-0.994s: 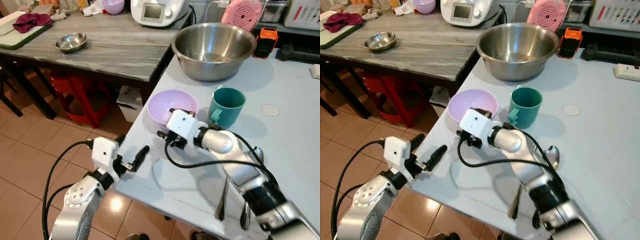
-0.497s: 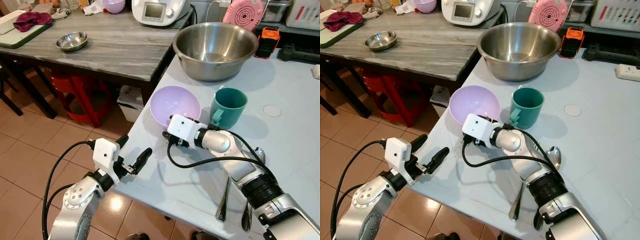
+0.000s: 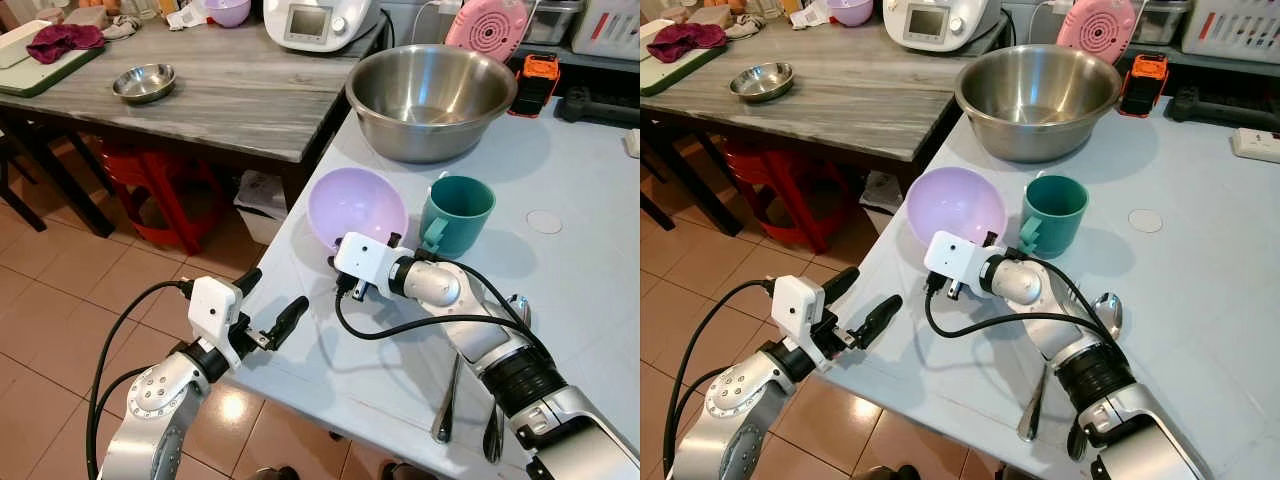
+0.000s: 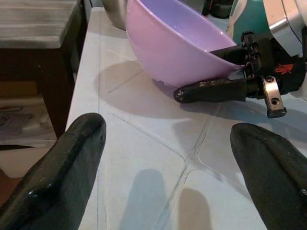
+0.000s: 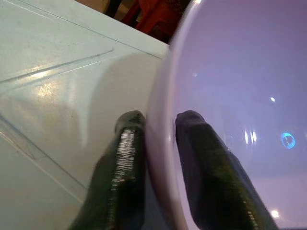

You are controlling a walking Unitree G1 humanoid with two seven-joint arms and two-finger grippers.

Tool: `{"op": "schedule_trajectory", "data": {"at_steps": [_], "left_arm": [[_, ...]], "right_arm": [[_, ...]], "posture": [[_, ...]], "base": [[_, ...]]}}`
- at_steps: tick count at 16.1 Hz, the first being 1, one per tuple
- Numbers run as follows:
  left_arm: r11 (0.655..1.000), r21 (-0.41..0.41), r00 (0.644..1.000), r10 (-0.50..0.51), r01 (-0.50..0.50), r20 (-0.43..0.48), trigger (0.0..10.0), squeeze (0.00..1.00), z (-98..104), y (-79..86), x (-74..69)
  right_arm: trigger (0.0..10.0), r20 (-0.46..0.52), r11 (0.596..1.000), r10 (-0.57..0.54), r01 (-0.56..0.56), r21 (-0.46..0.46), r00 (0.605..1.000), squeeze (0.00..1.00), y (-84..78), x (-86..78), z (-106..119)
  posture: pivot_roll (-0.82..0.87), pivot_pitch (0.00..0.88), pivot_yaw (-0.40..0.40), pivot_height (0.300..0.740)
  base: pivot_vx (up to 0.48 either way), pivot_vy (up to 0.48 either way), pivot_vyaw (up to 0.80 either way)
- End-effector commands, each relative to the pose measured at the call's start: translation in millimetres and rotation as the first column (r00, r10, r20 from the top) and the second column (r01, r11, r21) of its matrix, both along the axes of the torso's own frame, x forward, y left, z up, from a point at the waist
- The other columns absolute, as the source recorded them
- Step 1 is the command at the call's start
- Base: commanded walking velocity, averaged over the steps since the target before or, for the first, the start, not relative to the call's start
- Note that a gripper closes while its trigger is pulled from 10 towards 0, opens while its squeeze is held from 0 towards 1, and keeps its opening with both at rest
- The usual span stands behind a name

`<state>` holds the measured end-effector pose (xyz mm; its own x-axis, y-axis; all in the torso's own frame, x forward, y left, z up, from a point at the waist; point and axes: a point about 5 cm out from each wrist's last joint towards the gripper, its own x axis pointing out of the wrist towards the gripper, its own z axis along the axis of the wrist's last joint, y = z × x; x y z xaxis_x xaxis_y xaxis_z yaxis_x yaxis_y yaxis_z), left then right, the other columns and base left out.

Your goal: Setting the table

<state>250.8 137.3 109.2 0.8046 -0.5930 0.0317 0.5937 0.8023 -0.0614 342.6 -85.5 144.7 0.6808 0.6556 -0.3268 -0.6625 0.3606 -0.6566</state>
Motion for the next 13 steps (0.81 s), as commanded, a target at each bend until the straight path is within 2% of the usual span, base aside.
{"op": "schedule_trajectory", "data": {"at_steps": [1, 4, 7, 8, 10, 11, 12, 13], "left_arm": [[1.0, 0.008, 1.0, -0.002, 0.002, 0.002, 10.0, 0.0, -0.4, 4.0, -0.7], [1.0, 0.004, 1.0, 0.001, -0.001, 0.005, 10.0, 0.0, 0.3, 3.6, -0.7], [0.995, 0.022, 0.996, 0.094, -0.094, 0.01, 10.0, 0.0, 0.4, 9.5, 5.0], [0.99, 0.034, 0.99, 0.138, -0.138, 0.013, 10.0, 0.0, 0.4, 12.8, 8.9], [0.978, 0.019, 0.978, 0.208, -0.208, 0.018, 10.0, 0.0, 4.7, 19.4, 20.0], [0.975, 0.011, 0.975, 0.222, -0.222, 0.019, 10.0, 0.0, 6.5, 20.4, 22.7], [0.971, 0.015, 0.97, 0.24, -0.241, 0.035, 10.0, 0.0, 9.3, 22.6, 26.4], [0.965, 0.006, 0.965, 0.261, -0.261, 0.039, 10.0, 0.0, 11.4, 24.6, 29.6]], "right_arm": [[0.0, 0.031, 1.0, 0.007, -0.007, 0.011, 1.0, 0.0, 1.6, 2.3, 6.9], [0.0, 0.056, 0.999, -0.008, 0.005, 0.048, 0.998, 0.0, 1.5, 1.9, 9.9], [0.0, 0.11, 0.99, -0.048, 0.033, 0.138, 0.993, 0.0, 2.5, 2.8, 19.6], [0.0, 0.131, 0.982, -0.057, 0.032, 0.188, 0.99, 0.0, 4.2, 1.9, 25.3], [0.0, 0.161, 0.935, -0.091, 0.028, 0.355, 0.983, 0.0, 8.8, -4.3, 40.5], [2.2, 0.168, 0.919, -0.104, 0.03, 0.392, 0.98, 0.0, 9.2, -6.7, 43.3], [10.0, 0.161, 0.892, -0.129, 0.044, 0.449, 0.978, 0.0, 10.1, -11.3, 45.6], [10.0, 0.166, 0.862, -0.157, 0.053, 0.505, 0.974, 0.0, 10.3, -17.0, 48.2]], "posture": [[-0.12, 0.14, 0.099, 0.74], [-0.12, 0.139, 0.101, 0.74], [-0.12, 0.134, 0.098, 0.74], [-0.12, 0.131, 0.097, 0.74], [-0.12, 0.126, 0.093, 0.74], [-0.13, 0.124, 0.089, 0.74], [-0.13, 0.123, 0.088, 0.74], [-0.13, 0.122, 0.088, 0.74]], "base": [[0.0, 0.0, 0.0], [0.0, 0.0, 0.0], [0.0, 0.0, 0.0], [0.0, 0.0, 0.0], [0.0, 0.0, 0.0], [0.0, 0.0, 0.0], [0.0, 0.0, 0.0], [0.0, 0.0, 0.0]]}}
